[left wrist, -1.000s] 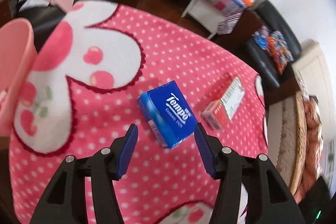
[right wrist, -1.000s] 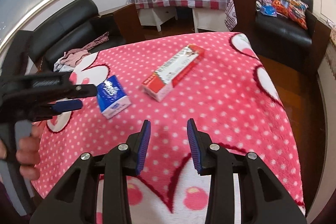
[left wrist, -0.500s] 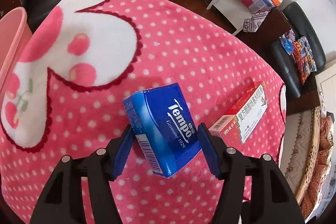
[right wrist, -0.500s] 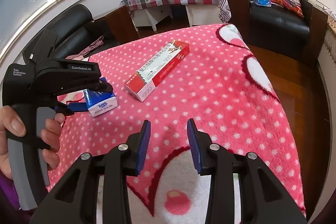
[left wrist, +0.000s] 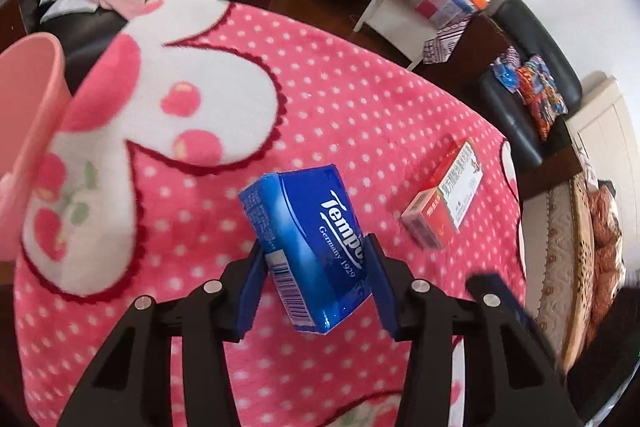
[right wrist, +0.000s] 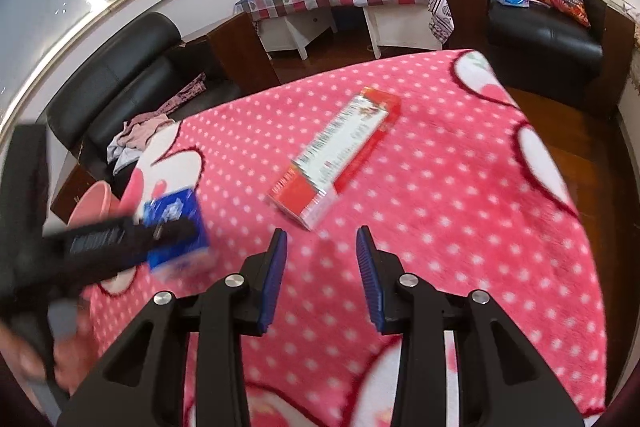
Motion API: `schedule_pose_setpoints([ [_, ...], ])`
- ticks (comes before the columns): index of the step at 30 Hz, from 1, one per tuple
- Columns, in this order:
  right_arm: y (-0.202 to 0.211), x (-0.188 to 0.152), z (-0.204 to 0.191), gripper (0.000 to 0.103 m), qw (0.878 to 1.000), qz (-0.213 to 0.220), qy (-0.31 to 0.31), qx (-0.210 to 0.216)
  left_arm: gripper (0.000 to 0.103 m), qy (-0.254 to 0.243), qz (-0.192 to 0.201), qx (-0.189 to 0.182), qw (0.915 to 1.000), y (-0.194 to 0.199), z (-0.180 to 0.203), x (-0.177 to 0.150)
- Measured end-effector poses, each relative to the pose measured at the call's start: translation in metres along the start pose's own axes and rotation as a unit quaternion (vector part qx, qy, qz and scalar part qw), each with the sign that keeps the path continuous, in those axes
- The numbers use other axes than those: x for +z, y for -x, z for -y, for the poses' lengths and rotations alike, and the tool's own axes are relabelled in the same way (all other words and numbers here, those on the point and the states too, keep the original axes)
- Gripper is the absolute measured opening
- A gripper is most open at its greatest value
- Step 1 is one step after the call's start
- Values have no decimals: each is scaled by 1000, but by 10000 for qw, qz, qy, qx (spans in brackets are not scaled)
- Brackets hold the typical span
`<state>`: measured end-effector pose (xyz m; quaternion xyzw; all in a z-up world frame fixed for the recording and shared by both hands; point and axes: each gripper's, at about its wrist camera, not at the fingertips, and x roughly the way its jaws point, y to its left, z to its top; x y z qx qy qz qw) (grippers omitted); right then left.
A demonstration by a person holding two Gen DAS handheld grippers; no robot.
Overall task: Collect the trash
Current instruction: 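Grasp the blue Tempo tissue pack with the left tool and lift it, then grasp the red-white medicine box with the right tool while the left tool holds the tissue pack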
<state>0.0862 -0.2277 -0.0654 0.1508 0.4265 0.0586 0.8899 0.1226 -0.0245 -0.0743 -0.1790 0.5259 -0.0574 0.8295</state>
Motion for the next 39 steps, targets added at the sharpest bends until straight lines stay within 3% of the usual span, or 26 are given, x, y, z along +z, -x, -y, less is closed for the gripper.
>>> schedule_pose_setpoints([
  [1, -4, 3, -3, 49, 10000, 25, -65, -39, 47, -43, 23, -11, 10000, 3, -3, -1],
  [2, -8, 4, -6, 50, 9998, 77, -120, -122, 47, -87, 49, -19, 9999, 7, -8, -4],
  [11, -49, 23, -24, 51, 9948, 124, -761, -664, 47, -462, 416, -71, 9980, 42, -42, -14],
  [21, -65, 20, -39, 55, 9900, 285, -694, -1196, 47, -193, 461, -218, 9985, 55, -74, -17],
  [30, -73, 19, -34, 56, 9912, 89, -1051, -804, 47, -67, 593, -299, 9978, 67, -87, -22],
  [39, -52, 6, -40, 49, 9963, 315, -453, -656, 47, 68, 700, -281, 9971, 75, -98, -22],
])
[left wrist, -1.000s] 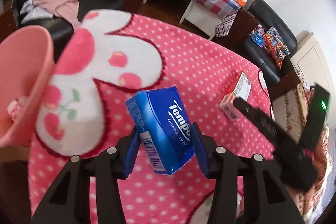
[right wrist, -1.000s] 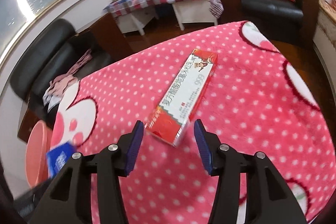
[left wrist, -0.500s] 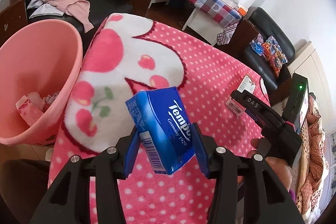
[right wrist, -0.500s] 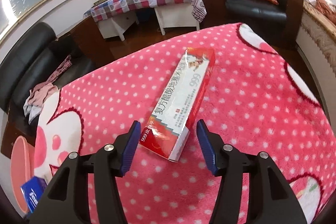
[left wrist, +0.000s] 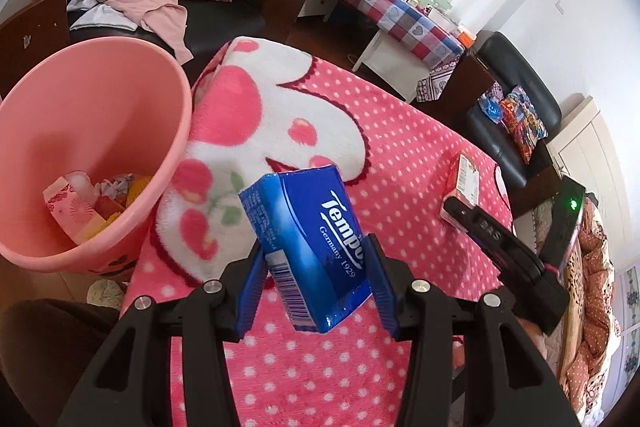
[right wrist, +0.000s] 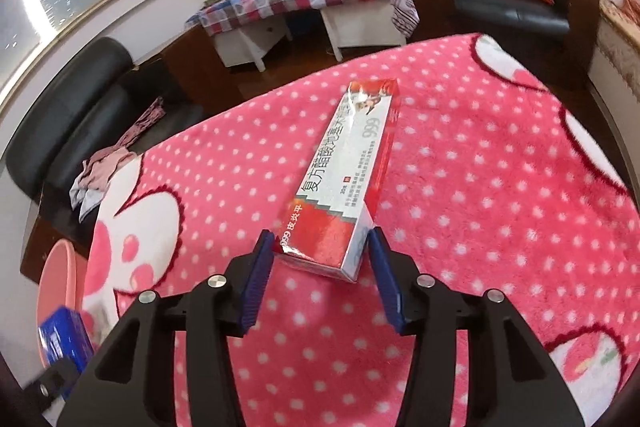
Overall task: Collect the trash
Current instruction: 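Grasp the red-white medicine box with the right tool while the left tool holds the tissue pack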
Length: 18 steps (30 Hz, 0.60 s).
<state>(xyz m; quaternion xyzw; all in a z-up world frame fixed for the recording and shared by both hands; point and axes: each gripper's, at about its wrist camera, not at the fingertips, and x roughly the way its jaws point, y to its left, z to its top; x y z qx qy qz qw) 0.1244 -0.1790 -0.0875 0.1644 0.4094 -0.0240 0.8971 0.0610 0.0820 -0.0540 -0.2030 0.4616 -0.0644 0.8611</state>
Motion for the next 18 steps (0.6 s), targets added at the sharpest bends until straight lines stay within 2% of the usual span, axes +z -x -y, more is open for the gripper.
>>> schedule_pose_setpoints([
  [9, 45, -6, -14, 47, 9958, 374, 836, 75, 47, -83, 319, 145, 9993, 18, -1, -2],
  [18, 88, -6, -40, 45, 9876, 675, 1326, 506, 47, 18, 643, 256, 9976, 42, -14, 1],
])
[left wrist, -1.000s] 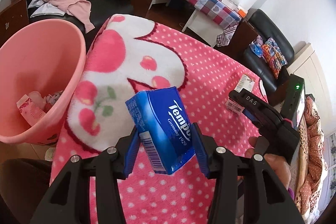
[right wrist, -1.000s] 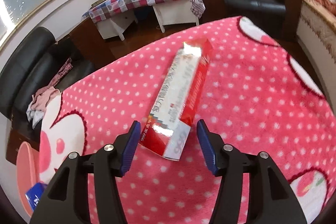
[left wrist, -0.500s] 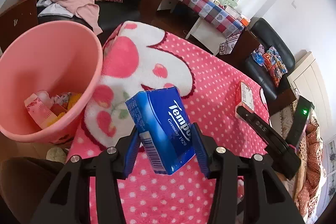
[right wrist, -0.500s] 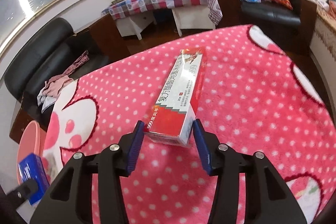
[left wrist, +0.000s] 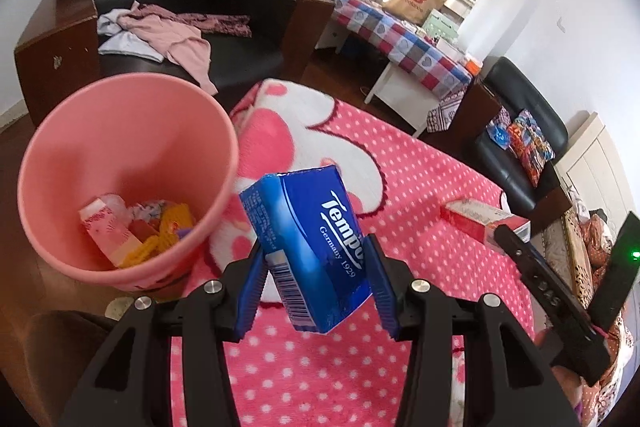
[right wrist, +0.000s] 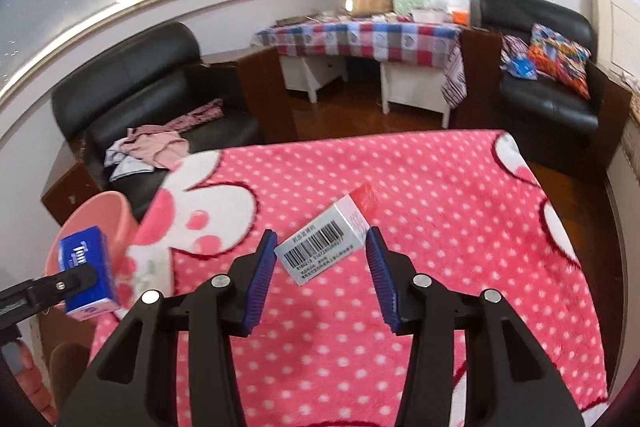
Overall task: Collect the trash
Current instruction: 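Grasp the red-white medicine box with the right tool while the left tool holds the tissue pack, then carry the tissue pack and red box over the pink bucket and open both tools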
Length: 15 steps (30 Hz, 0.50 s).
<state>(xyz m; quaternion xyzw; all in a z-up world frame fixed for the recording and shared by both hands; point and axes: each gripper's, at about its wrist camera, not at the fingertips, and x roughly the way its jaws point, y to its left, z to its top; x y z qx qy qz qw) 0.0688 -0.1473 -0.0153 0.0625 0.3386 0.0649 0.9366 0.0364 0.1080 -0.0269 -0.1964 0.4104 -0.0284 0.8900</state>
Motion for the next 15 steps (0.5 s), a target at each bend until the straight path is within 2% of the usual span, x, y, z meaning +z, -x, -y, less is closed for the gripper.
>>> schedule_pose_setpoints([
  [1, 3, 2, -5, 32, 10000, 22, 67, 60, 47, 19, 50, 14, 10000, 3, -3, 1],
  [2, 5, 3, -10, 31, 9999, 17, 107, 105, 47, 33, 83, 24, 10000, 5, -5, 2],
  [6, 3, 6, -26, 30, 9993, -23, 355, 151, 47, 186, 217, 94, 9995, 16, -20, 6],
  [15, 9, 12, -36, 27, 9987, 110, 376, 312, 47, 401, 366, 208, 9983, 31, -49, 9],
])
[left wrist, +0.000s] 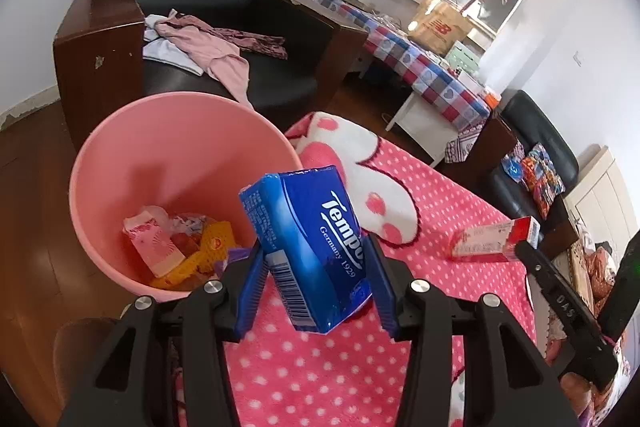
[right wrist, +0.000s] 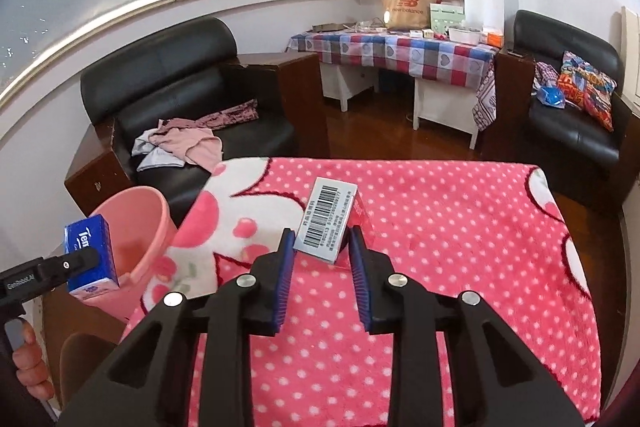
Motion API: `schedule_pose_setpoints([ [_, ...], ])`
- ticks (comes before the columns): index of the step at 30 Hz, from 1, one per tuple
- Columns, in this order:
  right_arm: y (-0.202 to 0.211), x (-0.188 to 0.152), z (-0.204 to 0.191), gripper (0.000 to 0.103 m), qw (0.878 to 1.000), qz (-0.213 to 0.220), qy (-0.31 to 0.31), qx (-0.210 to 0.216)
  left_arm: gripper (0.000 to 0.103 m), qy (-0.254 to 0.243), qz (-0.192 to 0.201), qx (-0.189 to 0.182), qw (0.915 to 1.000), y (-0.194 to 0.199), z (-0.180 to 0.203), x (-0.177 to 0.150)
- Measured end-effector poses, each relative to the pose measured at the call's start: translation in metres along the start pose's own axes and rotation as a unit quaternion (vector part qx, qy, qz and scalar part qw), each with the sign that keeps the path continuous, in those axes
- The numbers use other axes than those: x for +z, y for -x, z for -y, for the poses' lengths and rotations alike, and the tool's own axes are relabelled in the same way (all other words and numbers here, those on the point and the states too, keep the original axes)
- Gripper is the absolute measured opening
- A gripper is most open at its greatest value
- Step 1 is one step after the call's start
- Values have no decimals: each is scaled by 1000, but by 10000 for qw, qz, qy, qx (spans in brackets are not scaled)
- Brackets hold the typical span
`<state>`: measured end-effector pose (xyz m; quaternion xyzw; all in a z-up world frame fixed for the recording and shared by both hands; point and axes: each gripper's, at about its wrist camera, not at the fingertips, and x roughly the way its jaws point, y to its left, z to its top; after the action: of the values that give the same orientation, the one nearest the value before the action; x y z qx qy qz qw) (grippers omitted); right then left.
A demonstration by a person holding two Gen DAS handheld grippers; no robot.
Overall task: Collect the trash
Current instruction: 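Carry the tissue pack and red box over the pink bucket and open both tools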
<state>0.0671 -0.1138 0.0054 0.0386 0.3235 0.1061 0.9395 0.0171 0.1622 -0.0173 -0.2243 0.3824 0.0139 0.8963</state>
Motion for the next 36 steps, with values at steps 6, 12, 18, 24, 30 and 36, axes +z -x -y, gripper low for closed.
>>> schedule_pose_setpoints([
  [6, 5, 15, -7, 25, 9996, 79, -75, 250, 47, 102, 112, 66, 9999, 6, -15, 7],
  [12, 4, 35, -31, 25, 9957, 34, -178, 906, 47, 244, 244, 217, 9992, 15, -37, 16],
  [18, -3, 56, -81, 25, 9850, -23, -66, 1725, 47, 323, 334, 514, 9976, 20, -61, 27],
  [24, -21, 61, -136, 25, 9729, -235, 169, 2293, 47, 288, 196, 772, 9964, 9, -80, 31],
  [30, -56, 50, -170, 25, 9667, -583, 224, 2482, 47, 171, -48, 878, 9960, -13, -91, 30],
  [36, -84, 29, -194, 25, 9664, -790, 527, 2389, 47, 44, -264, 948, 9951, -34, -98, 30],
])
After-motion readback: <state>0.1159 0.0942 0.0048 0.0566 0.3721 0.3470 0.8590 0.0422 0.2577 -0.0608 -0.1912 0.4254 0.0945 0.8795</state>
